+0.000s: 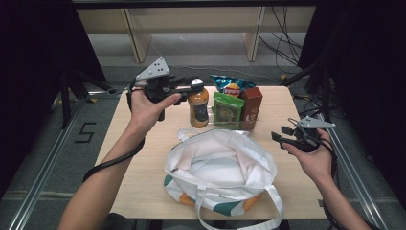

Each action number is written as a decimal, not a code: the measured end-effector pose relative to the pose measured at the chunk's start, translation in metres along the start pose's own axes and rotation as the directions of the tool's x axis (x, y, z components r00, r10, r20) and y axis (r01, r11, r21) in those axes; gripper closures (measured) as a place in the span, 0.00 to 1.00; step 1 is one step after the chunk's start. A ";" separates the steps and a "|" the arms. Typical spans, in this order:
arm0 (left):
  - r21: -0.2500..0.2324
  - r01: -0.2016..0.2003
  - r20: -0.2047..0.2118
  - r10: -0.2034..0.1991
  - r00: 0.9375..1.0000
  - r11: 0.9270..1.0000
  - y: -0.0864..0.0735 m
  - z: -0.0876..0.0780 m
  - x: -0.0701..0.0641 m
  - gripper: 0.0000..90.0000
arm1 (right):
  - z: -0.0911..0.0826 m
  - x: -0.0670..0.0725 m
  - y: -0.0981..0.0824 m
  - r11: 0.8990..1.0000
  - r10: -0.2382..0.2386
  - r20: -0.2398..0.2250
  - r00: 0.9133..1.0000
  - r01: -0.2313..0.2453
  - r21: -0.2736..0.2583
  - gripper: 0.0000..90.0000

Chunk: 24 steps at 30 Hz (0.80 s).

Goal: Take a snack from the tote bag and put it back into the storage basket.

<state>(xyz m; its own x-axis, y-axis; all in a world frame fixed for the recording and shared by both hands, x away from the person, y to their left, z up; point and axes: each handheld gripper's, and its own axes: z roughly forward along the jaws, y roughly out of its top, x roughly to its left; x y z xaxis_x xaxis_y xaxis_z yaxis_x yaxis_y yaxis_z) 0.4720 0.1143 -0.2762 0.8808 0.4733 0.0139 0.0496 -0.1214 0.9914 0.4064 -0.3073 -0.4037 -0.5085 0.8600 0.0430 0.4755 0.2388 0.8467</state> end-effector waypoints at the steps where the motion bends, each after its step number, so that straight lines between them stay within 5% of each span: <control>1: 0.000 0.000 0.000 0.000 1.000 1.000 0.000 0.000 0.000 0.67 | 0.000 0.000 0.000 1.000 0.000 0.000 1.000 0.000 0.000 0.57; 2: 0.000 0.003 -0.001 -0.003 1.000 1.000 0.000 0.001 0.002 0.67 | 0.000 -0.002 0.000 1.000 -0.026 0.000 1.000 0.026 -0.004 0.57; 11: 0.002 0.010 -0.015 -0.009 1.000 1.000 -0.006 0.006 0.011 0.67 | 0.001 -0.002 -0.001 0.999 -0.014 0.018 1.000 0.014 -0.038 0.57; 24: 0.003 0.016 -0.024 -0.016 1.000 1.000 -0.011 0.014 0.023 0.67 | -0.001 0.000 -0.001 1.000 0.009 -0.002 1.000 -0.009 0.003 0.57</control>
<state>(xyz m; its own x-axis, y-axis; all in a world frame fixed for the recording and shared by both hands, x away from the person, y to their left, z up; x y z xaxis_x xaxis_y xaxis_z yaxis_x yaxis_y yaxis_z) 0.4985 0.1147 -0.2890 0.8683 0.4961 0.0015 0.0648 -0.1165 0.9911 0.4057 -0.3077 -0.4038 -0.5056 0.8612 0.0521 0.4824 0.2321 0.8446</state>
